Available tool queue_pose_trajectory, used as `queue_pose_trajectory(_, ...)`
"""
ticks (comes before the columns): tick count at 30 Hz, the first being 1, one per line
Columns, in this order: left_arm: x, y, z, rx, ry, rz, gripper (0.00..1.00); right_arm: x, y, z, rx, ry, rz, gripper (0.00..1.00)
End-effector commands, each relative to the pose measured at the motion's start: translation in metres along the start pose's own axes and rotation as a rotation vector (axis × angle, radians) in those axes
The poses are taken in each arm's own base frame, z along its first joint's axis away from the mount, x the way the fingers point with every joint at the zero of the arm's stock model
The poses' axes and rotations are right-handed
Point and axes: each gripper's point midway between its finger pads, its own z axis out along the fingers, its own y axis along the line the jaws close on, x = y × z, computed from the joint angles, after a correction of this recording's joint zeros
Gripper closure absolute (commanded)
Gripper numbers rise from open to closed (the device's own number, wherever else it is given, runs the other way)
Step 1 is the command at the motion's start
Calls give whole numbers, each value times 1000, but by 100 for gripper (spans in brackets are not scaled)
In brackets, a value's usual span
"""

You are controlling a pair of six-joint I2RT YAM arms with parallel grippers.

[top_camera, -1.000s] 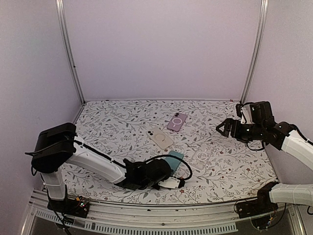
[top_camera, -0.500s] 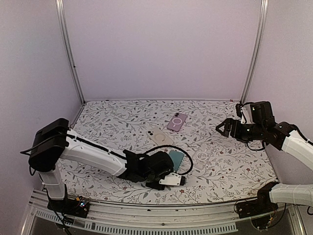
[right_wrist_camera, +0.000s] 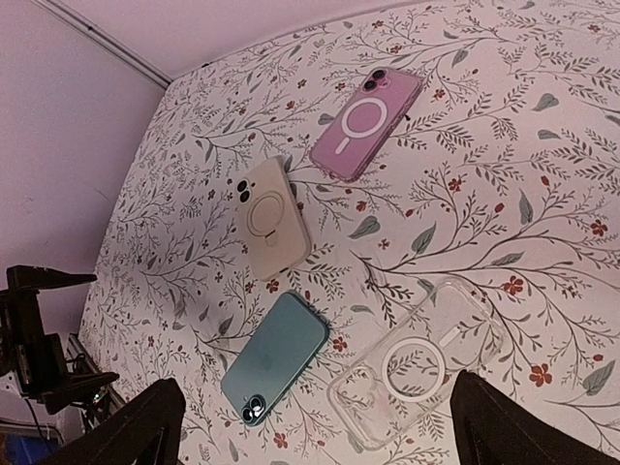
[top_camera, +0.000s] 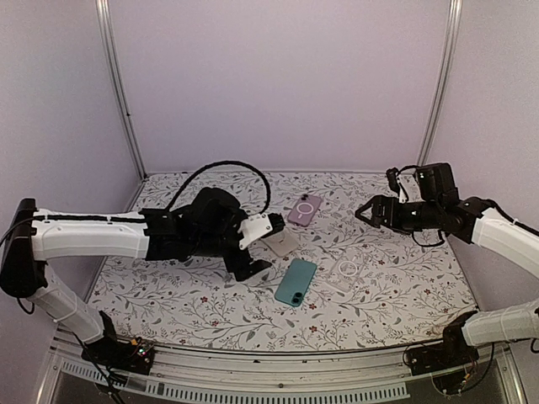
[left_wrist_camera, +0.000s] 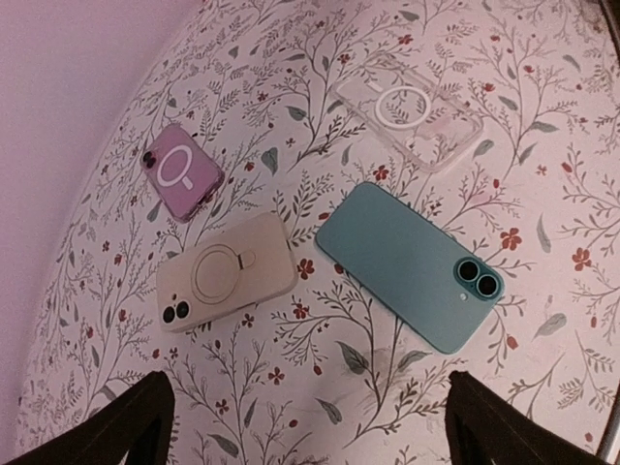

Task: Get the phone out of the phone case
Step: Place the phone at the center of the board, then pick up the phone with the phone case at the center of the board.

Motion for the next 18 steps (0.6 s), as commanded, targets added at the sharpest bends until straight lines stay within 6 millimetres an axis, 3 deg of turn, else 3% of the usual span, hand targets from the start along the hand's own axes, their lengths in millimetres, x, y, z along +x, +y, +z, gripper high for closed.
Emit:
queue_pose_trajectory(1, 22, 25, -11, -31, 26, -183, 1, -26, 36, 14, -65, -32, -117, 1)
queue_pose_trajectory(7, 52, 79, -23, -109, 66, -414, 1, -20, 61, 59, -66, 52, -227, 1)
queue_pose_trajectory(12, 91, 124, -31, -207, 106, -600, 1, -13, 84, 98, -25, 121, -322, 1)
queue_pose_trajectory(14, 104, 141, -36, -272, 120, -637, 1, -2, 83, 122, 14, 172, -359, 1)
queue_pose_trajectory(18, 113, 162, -50, -390, 147, -662, 1, 14, 81, 158, 90, 257, -416, 1)
